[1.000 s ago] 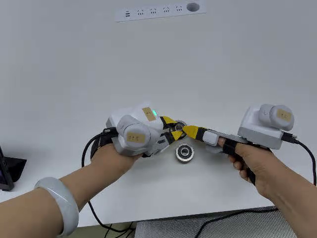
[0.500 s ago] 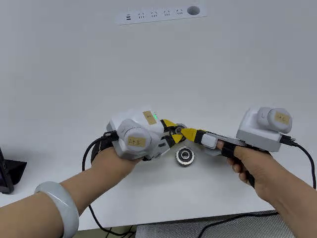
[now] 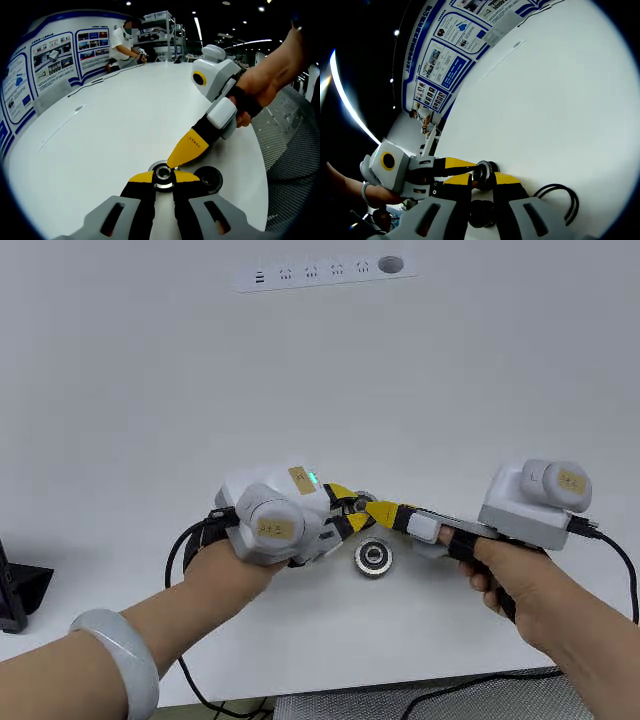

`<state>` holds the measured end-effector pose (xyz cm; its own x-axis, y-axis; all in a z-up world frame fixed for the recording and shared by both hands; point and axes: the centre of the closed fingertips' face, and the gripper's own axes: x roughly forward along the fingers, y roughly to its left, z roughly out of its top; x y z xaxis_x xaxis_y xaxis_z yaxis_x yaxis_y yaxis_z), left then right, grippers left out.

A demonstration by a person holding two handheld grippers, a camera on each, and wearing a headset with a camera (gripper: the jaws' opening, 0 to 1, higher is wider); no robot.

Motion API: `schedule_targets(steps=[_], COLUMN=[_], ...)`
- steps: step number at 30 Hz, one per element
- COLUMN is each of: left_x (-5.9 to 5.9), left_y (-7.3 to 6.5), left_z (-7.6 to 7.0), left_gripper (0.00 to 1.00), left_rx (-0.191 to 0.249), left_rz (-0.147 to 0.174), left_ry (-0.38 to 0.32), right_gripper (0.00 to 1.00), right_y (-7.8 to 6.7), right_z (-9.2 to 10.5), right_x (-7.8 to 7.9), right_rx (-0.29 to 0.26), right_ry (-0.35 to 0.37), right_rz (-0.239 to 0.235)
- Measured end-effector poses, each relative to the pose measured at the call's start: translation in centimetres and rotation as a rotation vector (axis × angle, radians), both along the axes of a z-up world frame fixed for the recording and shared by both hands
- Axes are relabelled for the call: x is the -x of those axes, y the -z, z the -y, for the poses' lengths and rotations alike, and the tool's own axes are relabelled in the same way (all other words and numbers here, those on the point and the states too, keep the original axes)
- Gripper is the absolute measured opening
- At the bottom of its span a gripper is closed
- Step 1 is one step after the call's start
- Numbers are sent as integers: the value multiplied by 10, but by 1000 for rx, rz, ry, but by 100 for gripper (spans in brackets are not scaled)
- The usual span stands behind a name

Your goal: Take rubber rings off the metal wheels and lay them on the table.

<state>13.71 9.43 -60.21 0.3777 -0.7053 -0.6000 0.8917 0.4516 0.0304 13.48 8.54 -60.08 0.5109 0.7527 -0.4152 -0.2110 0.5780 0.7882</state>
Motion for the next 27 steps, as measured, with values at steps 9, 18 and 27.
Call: schedule_targets(steps=[9, 18, 27], left_x=[0, 0, 0], left_y=[0, 0, 0], left_z=[0, 0, 0], left_gripper=[13, 13, 13], left_rx=[3, 3, 7], left_rz=[0, 0, -1], left_ry=[-1, -1, -2], right_gripper=[19, 22, 24], right_y=[5, 5, 2], right_z=[1, 1, -2], right_x=[-2, -3, -2], right_rx=[25, 37, 21], right_ry=[-3, -3, -6], right_rz=[8, 13, 15])
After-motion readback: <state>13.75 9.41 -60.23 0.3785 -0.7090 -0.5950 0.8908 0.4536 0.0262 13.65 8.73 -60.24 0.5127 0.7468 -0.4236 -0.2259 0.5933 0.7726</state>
